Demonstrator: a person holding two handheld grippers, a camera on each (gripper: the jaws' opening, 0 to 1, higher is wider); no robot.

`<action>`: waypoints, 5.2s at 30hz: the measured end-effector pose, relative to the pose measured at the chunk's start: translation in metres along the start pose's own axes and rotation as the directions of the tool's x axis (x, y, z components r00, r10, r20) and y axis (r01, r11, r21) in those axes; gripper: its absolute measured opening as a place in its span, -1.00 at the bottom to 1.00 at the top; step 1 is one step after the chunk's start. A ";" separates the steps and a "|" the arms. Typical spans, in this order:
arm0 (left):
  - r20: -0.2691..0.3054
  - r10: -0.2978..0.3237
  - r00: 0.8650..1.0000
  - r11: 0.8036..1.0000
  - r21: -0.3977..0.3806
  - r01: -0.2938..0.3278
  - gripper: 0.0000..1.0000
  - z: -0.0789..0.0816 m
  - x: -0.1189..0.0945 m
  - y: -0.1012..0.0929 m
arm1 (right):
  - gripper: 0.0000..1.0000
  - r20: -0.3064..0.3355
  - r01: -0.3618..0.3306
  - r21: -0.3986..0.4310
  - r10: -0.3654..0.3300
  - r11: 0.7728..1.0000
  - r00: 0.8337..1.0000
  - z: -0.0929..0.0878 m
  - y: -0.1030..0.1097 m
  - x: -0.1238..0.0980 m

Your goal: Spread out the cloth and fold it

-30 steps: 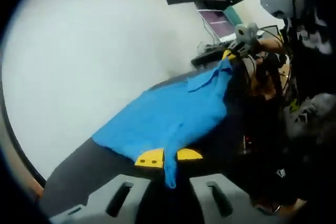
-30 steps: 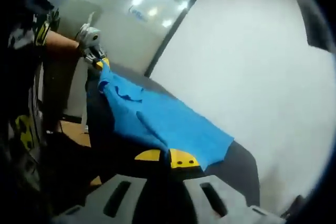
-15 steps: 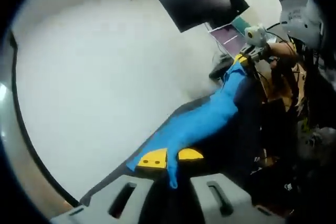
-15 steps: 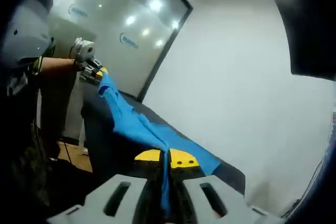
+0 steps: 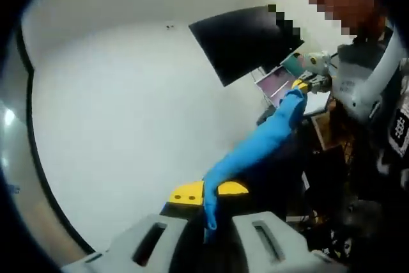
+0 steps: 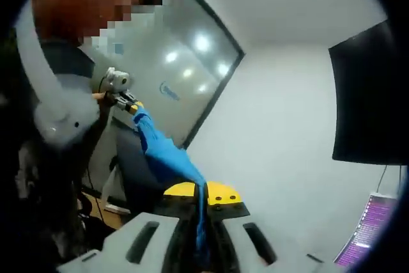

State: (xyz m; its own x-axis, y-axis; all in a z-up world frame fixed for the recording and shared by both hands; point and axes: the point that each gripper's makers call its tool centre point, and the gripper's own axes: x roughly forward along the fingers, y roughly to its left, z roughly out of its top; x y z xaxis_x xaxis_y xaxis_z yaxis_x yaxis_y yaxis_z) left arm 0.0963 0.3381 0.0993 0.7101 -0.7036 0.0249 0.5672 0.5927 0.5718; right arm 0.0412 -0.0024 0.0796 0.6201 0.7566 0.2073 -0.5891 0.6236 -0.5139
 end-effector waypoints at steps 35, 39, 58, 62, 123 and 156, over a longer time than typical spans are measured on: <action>-0.430 -0.251 0.867 0.700 -0.700 -0.144 -0.89 -0.388 0.299 0.103 | -0.90 -0.558 0.229 0.571 0.168 0.788 0.812 -0.445 -0.163 0.243; -0.351 -0.102 0.931 0.649 -0.733 -0.205 -0.76 -0.410 0.302 0.109 | -0.76 -0.519 0.205 0.524 0.119 0.827 0.846 -0.459 -0.171 0.255; -0.174 -0.002 0.985 0.288 -0.943 -0.166 -0.58 -0.398 0.287 0.153 | -0.10 -0.237 0.264 0.888 -0.118 0.376 0.964 -0.421 -0.239 0.254; 0.007 0.101 0.995 0.176 -0.984 -0.011 -0.61 -0.352 0.265 0.164 | -0.66 -0.346 0.468 0.740 -0.322 0.483 0.881 -0.385 -0.272 0.216; 0.069 -0.030 0.997 0.649 -0.758 0.073 -0.45 -0.237 0.095 0.075 | -0.58 -0.384 0.522 0.019 -0.475 0.853 0.792 -0.211 -0.088 0.080; -0.331 -0.030 0.943 0.416 -0.862 -0.289 -0.47 -0.386 0.296 0.105 | -0.94 -0.684 0.546 0.466 -0.108 0.696 0.722 -0.450 -0.189 0.193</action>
State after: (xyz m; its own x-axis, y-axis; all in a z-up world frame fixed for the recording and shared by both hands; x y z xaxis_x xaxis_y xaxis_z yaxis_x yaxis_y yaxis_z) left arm 0.5269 0.3430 -0.1498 0.7907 -0.5517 -0.2653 0.3899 0.7880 -0.4765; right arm 0.5054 -0.0625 -0.1573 0.8654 0.3444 -0.3641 -0.3132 0.9388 0.1436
